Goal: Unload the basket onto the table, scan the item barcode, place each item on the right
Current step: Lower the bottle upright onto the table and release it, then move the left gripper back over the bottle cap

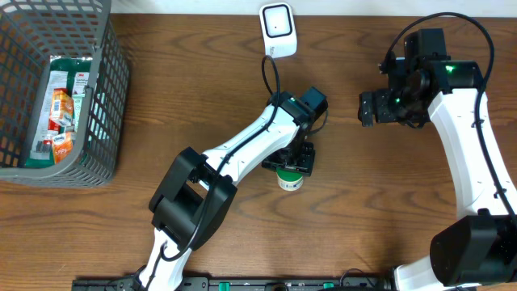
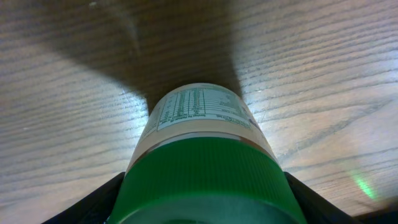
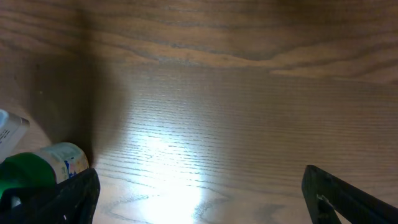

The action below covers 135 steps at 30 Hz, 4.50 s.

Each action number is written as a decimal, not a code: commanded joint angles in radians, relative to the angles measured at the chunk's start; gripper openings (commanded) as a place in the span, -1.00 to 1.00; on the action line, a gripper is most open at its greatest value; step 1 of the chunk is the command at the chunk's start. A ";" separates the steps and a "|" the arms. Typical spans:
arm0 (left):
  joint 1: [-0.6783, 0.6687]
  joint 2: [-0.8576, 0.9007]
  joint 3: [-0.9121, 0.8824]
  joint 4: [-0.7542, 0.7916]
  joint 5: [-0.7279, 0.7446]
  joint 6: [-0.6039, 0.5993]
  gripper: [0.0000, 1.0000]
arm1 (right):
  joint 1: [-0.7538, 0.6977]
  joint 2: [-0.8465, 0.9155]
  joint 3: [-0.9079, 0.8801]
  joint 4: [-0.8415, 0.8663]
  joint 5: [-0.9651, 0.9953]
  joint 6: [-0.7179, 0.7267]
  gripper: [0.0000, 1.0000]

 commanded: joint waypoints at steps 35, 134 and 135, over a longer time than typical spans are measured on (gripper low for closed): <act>0.016 0.254 0.366 -0.323 -0.131 0.034 0.18 | -0.019 0.002 0.018 0.000 0.009 -0.015 0.98; 0.167 -0.595 -0.049 0.044 -0.144 0.053 0.93 | -0.019 0.002 0.018 0.000 0.009 -0.015 0.98; 0.167 -0.596 -0.071 0.040 -0.145 0.053 0.93 | -0.019 0.002 0.018 0.000 0.009 -0.015 0.99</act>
